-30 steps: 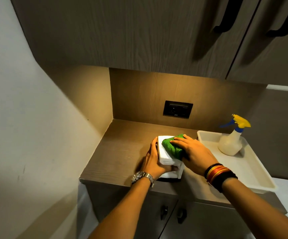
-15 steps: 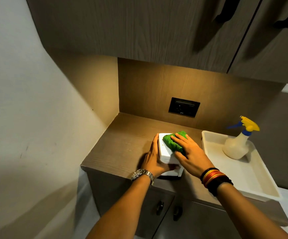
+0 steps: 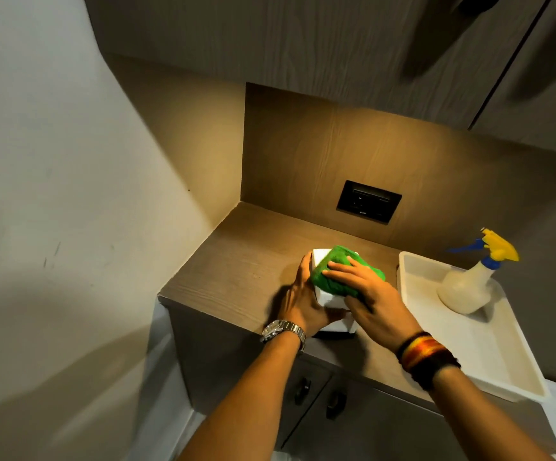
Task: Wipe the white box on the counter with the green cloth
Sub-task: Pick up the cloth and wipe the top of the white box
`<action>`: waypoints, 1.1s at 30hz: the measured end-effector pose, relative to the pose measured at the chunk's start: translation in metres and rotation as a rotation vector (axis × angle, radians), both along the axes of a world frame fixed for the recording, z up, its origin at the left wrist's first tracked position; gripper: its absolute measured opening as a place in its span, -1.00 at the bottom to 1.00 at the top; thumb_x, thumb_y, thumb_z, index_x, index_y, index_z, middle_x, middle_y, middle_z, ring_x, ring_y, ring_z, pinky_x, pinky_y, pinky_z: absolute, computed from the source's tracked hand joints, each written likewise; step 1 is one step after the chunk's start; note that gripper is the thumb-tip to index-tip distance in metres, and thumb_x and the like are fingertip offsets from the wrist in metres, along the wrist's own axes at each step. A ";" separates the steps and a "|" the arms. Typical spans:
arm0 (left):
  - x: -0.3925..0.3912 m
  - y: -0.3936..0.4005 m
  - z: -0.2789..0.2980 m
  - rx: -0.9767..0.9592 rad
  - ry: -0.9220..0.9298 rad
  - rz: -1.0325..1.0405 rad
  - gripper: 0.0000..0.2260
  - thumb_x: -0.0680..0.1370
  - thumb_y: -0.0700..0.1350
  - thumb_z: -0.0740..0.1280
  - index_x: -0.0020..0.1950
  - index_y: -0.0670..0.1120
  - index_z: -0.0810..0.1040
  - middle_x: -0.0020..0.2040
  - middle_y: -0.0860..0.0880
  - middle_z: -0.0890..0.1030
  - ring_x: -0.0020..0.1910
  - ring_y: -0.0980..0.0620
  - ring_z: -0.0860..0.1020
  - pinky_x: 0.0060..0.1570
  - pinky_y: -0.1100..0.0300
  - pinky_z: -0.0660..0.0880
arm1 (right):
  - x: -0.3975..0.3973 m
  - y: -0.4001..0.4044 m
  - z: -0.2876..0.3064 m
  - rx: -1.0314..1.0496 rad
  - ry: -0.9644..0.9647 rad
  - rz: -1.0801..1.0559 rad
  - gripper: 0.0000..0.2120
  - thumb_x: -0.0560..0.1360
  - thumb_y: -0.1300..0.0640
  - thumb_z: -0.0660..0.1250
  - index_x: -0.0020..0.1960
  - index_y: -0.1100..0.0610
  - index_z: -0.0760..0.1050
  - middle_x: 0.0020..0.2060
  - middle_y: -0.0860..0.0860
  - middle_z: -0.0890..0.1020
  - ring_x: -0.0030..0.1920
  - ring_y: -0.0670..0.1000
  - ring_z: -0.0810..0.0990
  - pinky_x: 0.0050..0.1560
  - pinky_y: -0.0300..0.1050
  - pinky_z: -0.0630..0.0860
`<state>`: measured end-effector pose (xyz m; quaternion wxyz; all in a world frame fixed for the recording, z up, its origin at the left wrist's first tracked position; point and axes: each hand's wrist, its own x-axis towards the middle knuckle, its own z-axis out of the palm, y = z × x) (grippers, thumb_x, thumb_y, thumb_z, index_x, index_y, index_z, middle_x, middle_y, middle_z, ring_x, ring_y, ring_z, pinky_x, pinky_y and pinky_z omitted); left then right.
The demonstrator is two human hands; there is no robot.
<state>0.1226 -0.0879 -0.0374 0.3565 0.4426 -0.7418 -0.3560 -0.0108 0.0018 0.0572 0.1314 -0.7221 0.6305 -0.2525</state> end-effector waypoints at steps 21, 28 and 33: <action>-0.006 0.012 0.002 0.094 0.118 0.042 0.04 0.29 -0.02 0.67 0.57 0.19 0.06 0.42 -0.07 0.45 0.21 0.04 0.54 0.02 0.27 0.58 | 0.015 -0.018 0.007 0.030 -0.152 -0.214 -0.52 0.57 0.32 0.20 0.40 -0.07 0.47 0.46 0.00 0.42 0.49 0.08 0.31 0.48 0.25 0.29; -0.007 0.023 -0.009 0.096 0.138 0.020 -0.10 0.47 -0.12 0.53 0.65 -0.05 0.04 0.63 -0.15 0.14 0.58 -0.16 0.18 0.54 0.01 0.14 | 0.025 -0.018 0.004 0.056 -0.167 -0.249 -0.50 0.58 0.32 0.20 0.44 -0.05 0.43 0.50 0.04 0.39 0.53 0.12 0.26 0.49 0.29 0.26; -0.004 0.007 0.000 0.073 0.132 -0.003 0.21 0.21 0.07 0.70 0.61 0.11 -0.07 0.49 -0.10 0.33 0.37 -0.14 0.46 0.18 -0.03 0.54 | 0.010 -0.034 0.005 0.052 -0.070 -0.257 -0.55 0.58 0.28 0.20 0.41 -0.04 0.46 0.45 0.06 0.45 0.44 0.13 0.39 0.45 0.14 0.35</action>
